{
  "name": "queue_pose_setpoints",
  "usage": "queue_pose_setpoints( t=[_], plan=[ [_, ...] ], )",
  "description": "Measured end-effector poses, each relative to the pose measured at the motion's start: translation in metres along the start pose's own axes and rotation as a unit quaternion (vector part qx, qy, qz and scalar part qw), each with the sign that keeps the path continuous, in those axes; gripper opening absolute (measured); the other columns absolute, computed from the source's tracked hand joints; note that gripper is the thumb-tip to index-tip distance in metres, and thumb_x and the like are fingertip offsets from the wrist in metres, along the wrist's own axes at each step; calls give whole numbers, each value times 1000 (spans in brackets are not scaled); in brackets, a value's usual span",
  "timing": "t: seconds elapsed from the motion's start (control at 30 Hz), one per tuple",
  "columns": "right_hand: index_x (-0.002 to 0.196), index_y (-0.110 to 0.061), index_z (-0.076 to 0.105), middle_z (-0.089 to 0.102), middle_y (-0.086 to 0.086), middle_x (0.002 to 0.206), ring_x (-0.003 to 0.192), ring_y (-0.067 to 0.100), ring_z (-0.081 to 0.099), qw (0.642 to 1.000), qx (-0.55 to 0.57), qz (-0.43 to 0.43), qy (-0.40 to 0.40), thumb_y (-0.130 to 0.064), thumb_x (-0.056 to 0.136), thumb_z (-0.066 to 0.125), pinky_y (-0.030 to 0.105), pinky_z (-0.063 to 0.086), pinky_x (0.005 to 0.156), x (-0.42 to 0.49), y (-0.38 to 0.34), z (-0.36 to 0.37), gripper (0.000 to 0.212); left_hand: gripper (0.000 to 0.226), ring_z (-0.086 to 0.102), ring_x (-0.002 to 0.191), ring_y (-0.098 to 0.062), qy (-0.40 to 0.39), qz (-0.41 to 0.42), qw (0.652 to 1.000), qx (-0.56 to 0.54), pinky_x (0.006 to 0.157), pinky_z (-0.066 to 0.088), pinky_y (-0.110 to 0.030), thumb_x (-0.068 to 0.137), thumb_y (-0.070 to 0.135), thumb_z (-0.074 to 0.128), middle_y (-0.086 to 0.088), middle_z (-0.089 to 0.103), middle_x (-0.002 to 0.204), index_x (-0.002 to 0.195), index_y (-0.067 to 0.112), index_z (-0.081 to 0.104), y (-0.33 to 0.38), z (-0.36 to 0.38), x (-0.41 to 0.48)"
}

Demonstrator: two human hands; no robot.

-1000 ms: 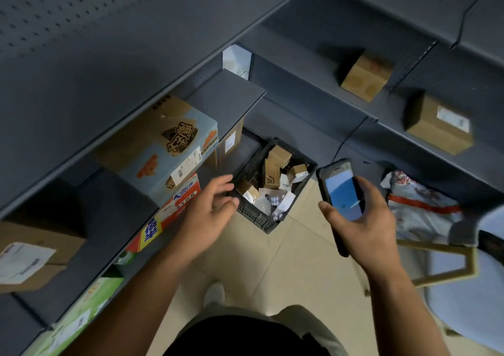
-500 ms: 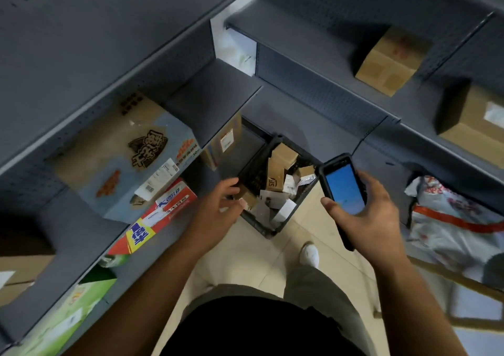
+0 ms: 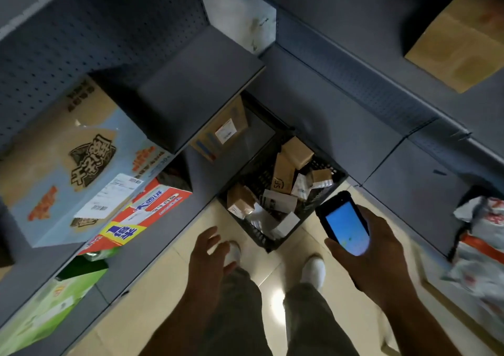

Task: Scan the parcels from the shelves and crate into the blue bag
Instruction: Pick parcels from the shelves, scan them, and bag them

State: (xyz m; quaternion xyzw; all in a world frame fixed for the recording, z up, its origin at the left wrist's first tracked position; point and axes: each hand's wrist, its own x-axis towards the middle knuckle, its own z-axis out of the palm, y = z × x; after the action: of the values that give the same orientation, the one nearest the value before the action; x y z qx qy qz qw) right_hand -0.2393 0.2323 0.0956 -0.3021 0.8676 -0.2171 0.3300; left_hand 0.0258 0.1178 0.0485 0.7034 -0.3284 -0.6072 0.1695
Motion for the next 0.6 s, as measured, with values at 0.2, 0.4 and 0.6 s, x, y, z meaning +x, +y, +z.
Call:
queue_pose_setpoints(
  t=[0.2, 0.4, 0.6],
  plan=[
    [135, -21, 48, 48, -7, 105, 93, 12, 50, 1000, 19, -13, -20, -28, 67, 89, 16, 37, 75, 58, 26, 85, 80, 51, 55, 131, -28, 29, -55, 990, 128, 105, 51, -42, 94, 24, 70, -9, 50, 151, 141, 25, 50, -35, 40, 135],
    [133, -10, 51, 61, 9, 109, 93, 17, 54, 998, 31, -39, -46, -27, 60, 92, 28, 43, 76, 105, 58, 199, 85, 73, 59, 123, -37, 71, -85, 978, 174, 103, 52, -51, 82, 45, 74, -17, 58, 139, 144, 17, 46, -88, 46, 277],
    [138, -10, 48, 55, -2, 114, 102, 11, 49, 996, 30, -73, -45, -33, 60, 91, 23, 42, 79, 132, 89, 256, 91, 93, 35, 144, -34, -38, 220, 771, 597, 109, 46, -48, 81, 38, 80, -9, 33, 158, 156, 29, 25, -144, 62, 362]
  ],
)
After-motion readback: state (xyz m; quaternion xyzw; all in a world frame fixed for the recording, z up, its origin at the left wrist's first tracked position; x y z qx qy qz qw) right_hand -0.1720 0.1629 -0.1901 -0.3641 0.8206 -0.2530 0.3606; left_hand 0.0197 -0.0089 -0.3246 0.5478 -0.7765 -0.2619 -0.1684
